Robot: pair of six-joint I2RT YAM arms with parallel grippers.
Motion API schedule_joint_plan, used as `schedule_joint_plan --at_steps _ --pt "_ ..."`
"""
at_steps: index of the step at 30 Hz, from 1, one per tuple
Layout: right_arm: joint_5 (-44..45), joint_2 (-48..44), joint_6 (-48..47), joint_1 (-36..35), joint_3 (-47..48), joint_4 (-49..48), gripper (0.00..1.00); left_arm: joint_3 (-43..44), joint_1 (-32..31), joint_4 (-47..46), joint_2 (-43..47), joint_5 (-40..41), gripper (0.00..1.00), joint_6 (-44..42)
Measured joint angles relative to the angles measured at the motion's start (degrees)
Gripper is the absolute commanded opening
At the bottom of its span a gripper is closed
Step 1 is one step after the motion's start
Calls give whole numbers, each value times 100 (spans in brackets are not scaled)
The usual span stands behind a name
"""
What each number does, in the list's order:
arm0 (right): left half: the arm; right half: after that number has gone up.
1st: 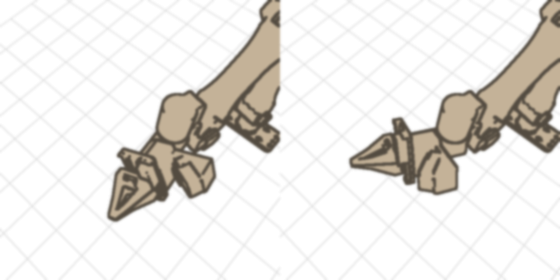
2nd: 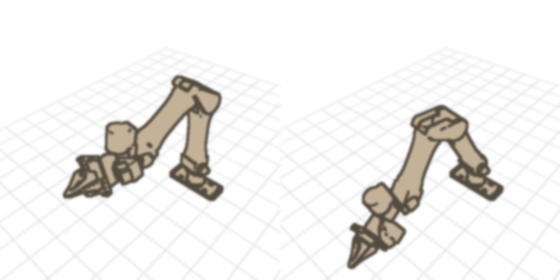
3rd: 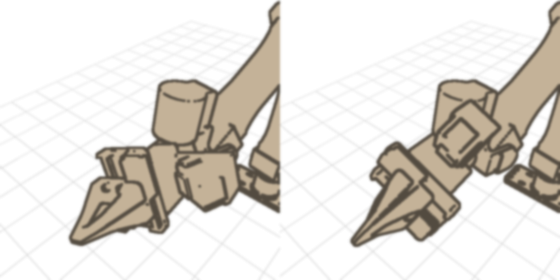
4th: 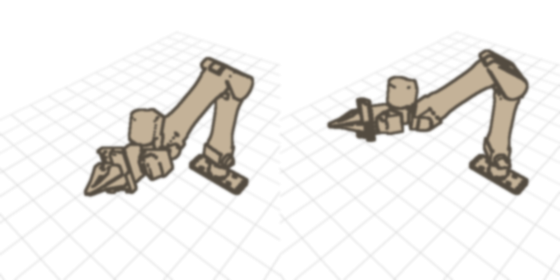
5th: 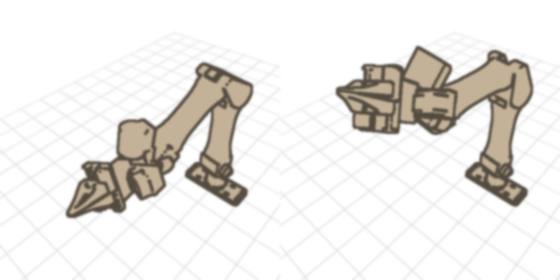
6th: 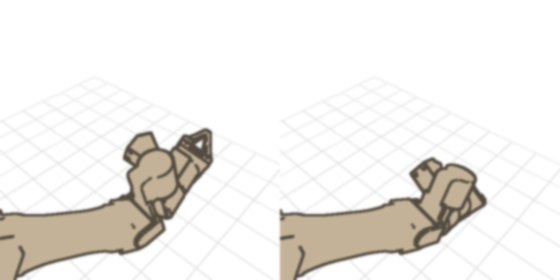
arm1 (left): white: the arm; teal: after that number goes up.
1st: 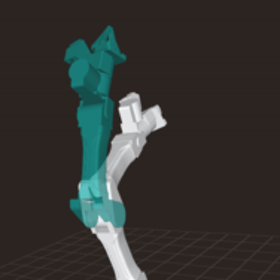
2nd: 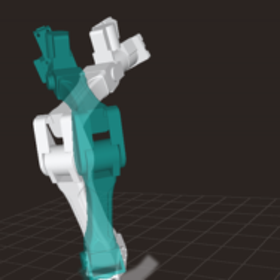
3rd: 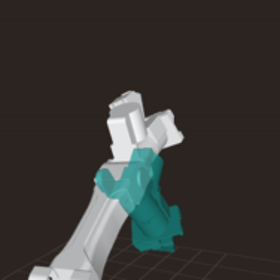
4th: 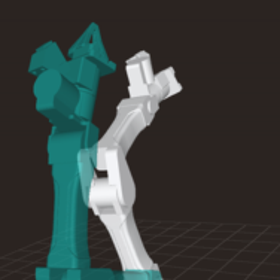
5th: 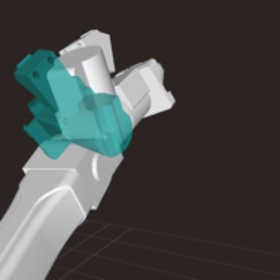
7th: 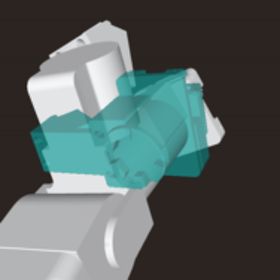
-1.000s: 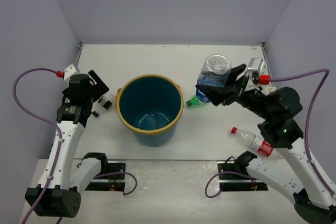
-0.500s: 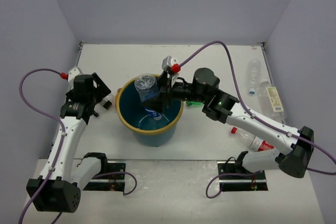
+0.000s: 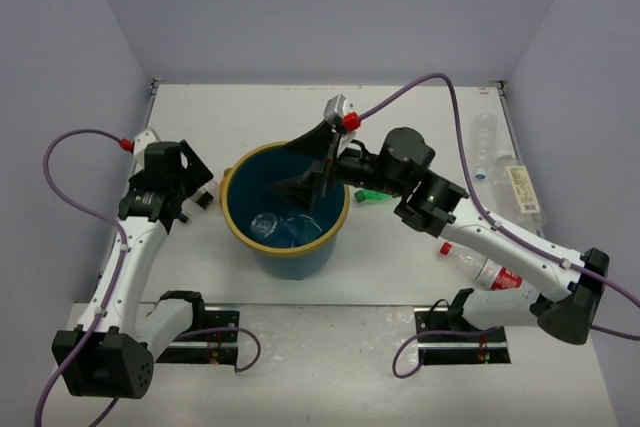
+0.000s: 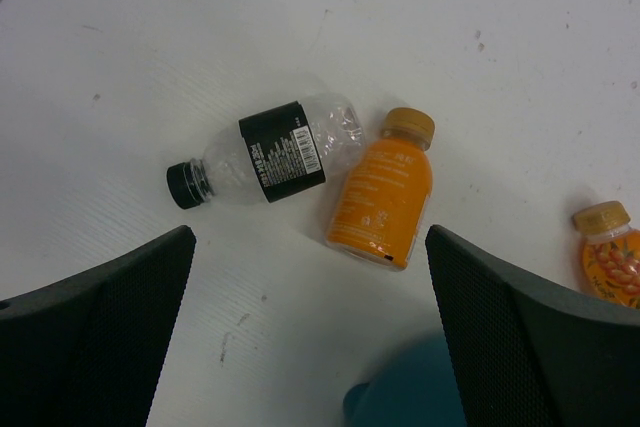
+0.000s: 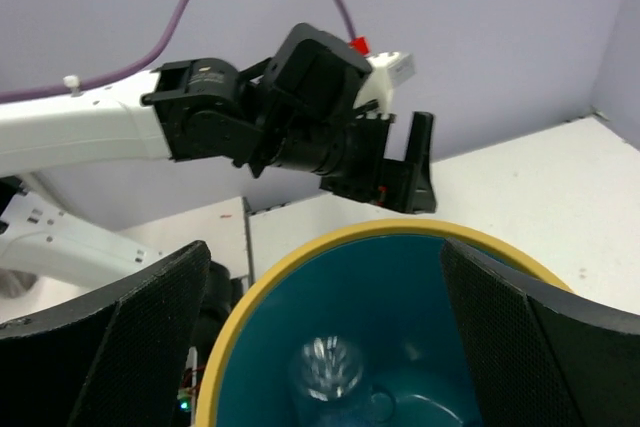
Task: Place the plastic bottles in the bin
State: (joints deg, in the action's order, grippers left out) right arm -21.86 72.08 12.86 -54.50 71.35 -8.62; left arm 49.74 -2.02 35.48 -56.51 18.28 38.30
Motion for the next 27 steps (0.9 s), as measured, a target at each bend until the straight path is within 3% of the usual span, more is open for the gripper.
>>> schedule_joint_plan --at_steps 9,15,19,27 --pt "2278 -1130 79 129 -365 322 99 7 1 49 -21 48 100 7" --pt "3517 -2247 421 1107 -666 873 99 33 331 236 -398 -164 100 139" --pt "4441 -3164 569 1250 -1447 1215 99 23 742 342 -691 -376 100 480" --pt "5586 -3977 1355 1339 -2563 2227 99 17 802 491 -1090 -312 100 1762"
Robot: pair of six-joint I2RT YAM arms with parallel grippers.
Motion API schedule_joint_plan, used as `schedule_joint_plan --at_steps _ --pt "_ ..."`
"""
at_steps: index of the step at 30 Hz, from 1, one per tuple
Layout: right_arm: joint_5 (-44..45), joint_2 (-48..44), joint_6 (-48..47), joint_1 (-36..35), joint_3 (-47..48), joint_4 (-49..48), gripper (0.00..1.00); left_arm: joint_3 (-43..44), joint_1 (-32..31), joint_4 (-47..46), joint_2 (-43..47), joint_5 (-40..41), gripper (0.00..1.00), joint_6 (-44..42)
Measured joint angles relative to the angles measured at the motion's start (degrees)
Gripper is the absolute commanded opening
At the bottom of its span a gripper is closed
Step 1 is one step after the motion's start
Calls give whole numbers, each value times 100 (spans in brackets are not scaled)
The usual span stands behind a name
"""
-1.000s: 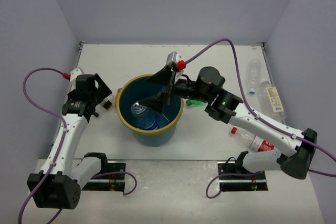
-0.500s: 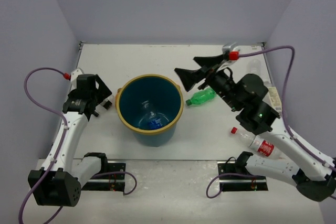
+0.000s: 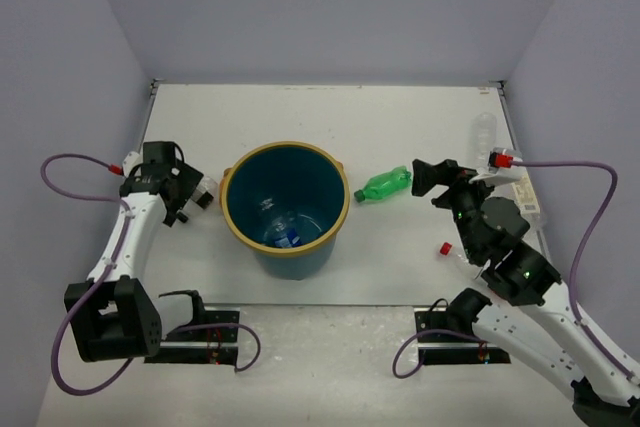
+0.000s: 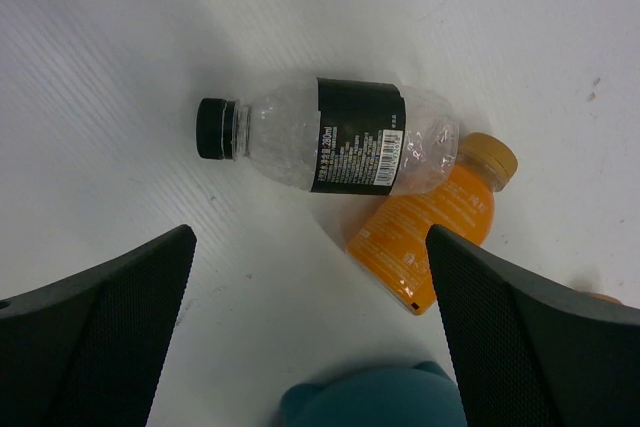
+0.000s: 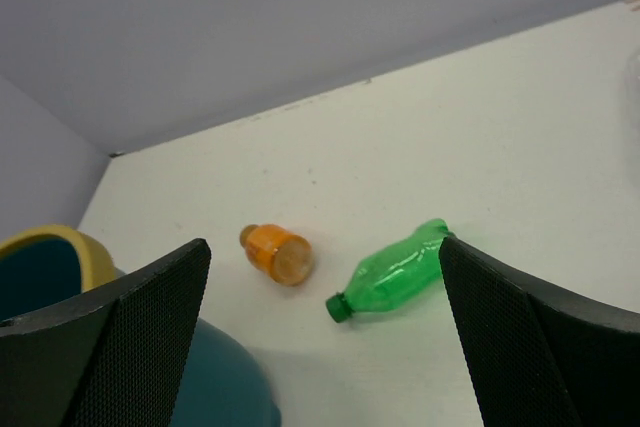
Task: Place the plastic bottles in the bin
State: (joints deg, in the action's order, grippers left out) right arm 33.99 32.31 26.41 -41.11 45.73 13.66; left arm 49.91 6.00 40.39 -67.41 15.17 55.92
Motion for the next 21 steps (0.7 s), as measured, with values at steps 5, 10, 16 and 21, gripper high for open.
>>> schedule_joint_plan --at_steps 5,10,16,21 --pt "451 -87 214 108 -360 320 99 -3 0 17 -291 -73 100 752" --pt "510 -47 331 622 -539 412 99 -13 0 -14 -468 -128 100 1258" --pt "-251 523 603 1827 -753 422 99 -11 0 -50 -1111 -151 100 1616" --pt "-647 991 662 2253 -883 473 99 -11 0 -142 -1569 -178 100 1838"
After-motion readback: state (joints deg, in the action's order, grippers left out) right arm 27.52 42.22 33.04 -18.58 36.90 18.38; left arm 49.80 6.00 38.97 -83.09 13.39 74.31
